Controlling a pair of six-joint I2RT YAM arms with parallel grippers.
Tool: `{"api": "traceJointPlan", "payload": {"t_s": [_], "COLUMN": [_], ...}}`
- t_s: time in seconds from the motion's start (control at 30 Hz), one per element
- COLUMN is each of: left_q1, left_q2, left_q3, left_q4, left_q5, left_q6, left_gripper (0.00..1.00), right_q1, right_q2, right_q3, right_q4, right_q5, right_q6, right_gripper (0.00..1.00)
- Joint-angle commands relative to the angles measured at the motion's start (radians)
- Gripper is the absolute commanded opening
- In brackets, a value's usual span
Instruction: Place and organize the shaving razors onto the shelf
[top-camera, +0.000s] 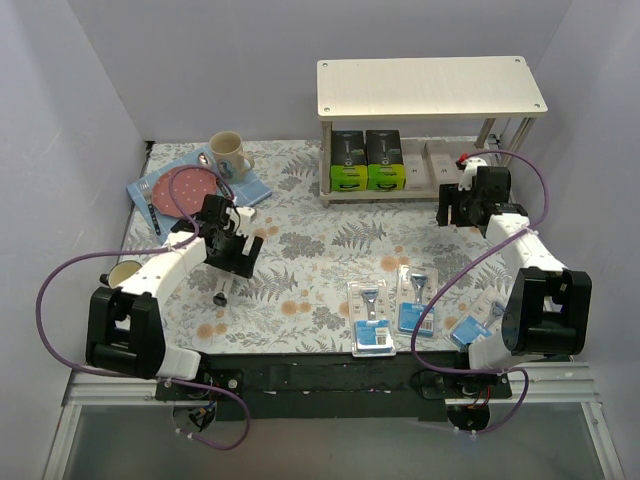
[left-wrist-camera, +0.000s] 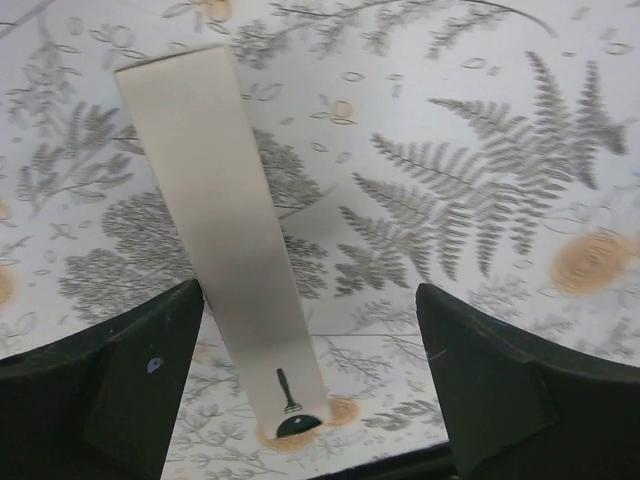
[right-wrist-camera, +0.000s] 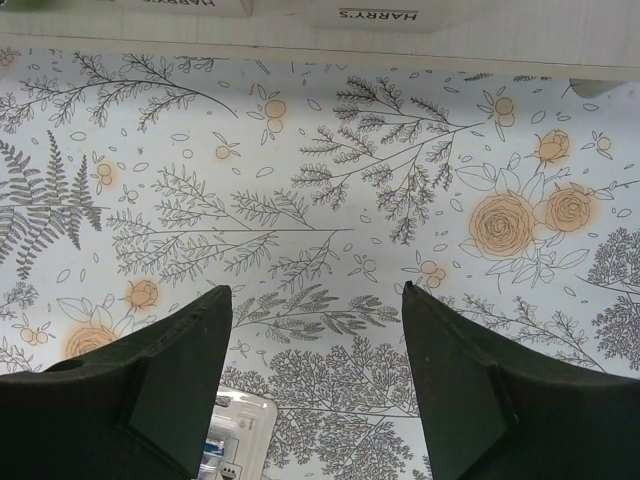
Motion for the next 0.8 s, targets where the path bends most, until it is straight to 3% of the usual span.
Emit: {"api": "traceJointPlan", "payload": {"t_s": [0.0, 0.17, 0.3, 0.37, 0.4, 0.43, 0.53, 0.77], "left_q1": [-0.008, -0.054, -0.071, -0.069, -0.068, -0.063, -0.020, -0.019], "left_q2": [-0.044, -0.010, 0.005, -0.018, -0.030, -0.060, -0.048, 0.051], "left_q3": [0.027, 0.005, 0.031, 0.104, 0.122, 0.128, 0.108, 0.073], "left_q4": [-0.080, -0.031, -0.029, -0.051, -0.051, -0.028, -0.026, 0.046], "left_q5": [0.303, 0.436, 0.447, 0.419, 0.365, 0.224, 0.061, 0.097], "left_q6": [-0.081, -0.139, -0.139, -0.124, -0.125, -0.142, -0.147, -0.191], "left_gripper": [0.86, 0.87, 0.87, 0.88, 0.89, 0.93, 0.98, 0.98], "right_q1": [-0.006, -0.008, -0.008, -0.007, -0.006, 0.007, 0.067, 0.116], "right_q2": [-0.004, -0.018, -0.038, -0.047, -0.049, -0.050, -0.053, -0.030], "right_q3": [0.033, -0.002, -0.009, -0.009, -0.006, -0.002, 0.002, 0.047], "right_q4": [0.004, 0.016, 0.002, -0.008, -0.018, -0.030, -0.034, -0.030], "right_q5": [-0.030, -0.048, -0.092, -0.193, -0.335, -0.375, -0.399, -0.389], "right_q6": [-0.014, -0.002, -0.035, -0.087, -0.151, -0.163, -0.184, -0.172], "right_gripper": [0.76, 0.76, 0.76, 0.77, 0.77, 0.77, 0.78, 0.78]}}
